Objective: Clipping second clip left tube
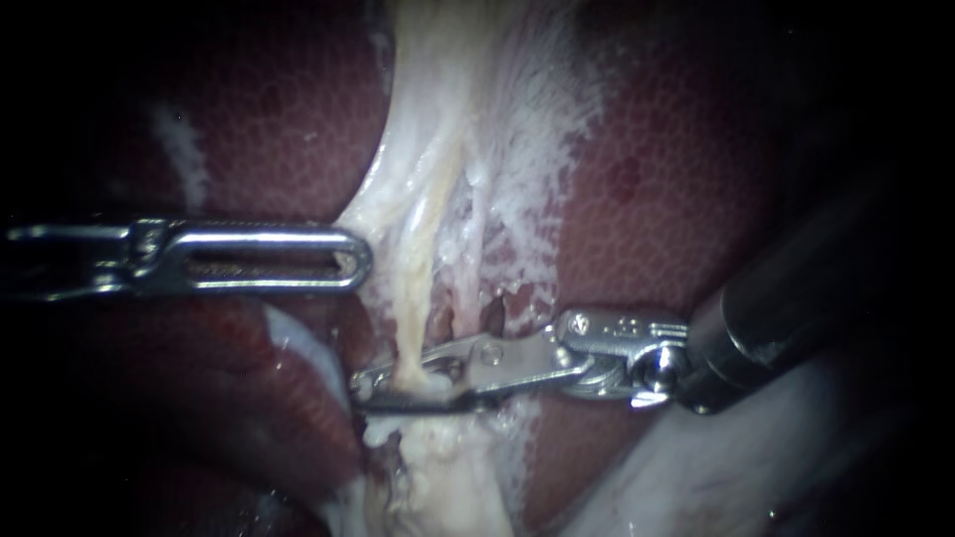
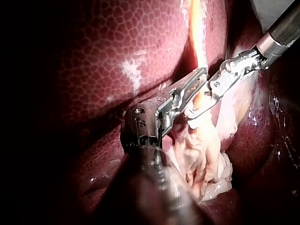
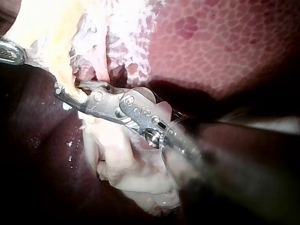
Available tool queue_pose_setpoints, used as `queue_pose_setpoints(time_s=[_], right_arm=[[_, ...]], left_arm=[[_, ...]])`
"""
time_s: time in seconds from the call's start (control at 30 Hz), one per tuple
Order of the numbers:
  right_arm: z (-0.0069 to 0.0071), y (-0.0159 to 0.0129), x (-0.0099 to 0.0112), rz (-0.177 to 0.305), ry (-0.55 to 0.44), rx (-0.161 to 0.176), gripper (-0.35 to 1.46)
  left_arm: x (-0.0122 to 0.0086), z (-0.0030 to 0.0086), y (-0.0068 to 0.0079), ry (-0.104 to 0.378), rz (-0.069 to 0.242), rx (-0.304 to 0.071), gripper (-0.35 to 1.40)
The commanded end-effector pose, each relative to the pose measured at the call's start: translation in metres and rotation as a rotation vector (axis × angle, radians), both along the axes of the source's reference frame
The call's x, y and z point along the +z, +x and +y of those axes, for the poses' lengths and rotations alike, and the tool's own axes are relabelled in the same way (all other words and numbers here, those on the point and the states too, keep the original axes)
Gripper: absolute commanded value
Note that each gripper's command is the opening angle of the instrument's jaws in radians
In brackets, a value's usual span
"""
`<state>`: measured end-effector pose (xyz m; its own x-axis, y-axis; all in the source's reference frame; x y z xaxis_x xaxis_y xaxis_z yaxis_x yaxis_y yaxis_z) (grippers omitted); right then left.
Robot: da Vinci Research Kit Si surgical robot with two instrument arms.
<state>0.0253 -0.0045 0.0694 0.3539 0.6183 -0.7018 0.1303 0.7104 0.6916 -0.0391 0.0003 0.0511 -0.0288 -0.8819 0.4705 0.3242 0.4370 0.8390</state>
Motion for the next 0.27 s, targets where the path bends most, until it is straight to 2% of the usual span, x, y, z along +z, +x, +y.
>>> queue_pose_setpoints(time_s=[0.03,0.27], right_arm=[[0.0,0.0,0.0,-0.001,-0.002,0.002,-0.35],[-0.0001,0.0,0.0,-0.003,0.01,0.001,-0.35]], left_arm=[[0.0,0.0,0.0,0.0,0.0,0.0,-0.35],[0.0,0.0,-0.0001,0.0,0.0,-0.001,-0.35]])
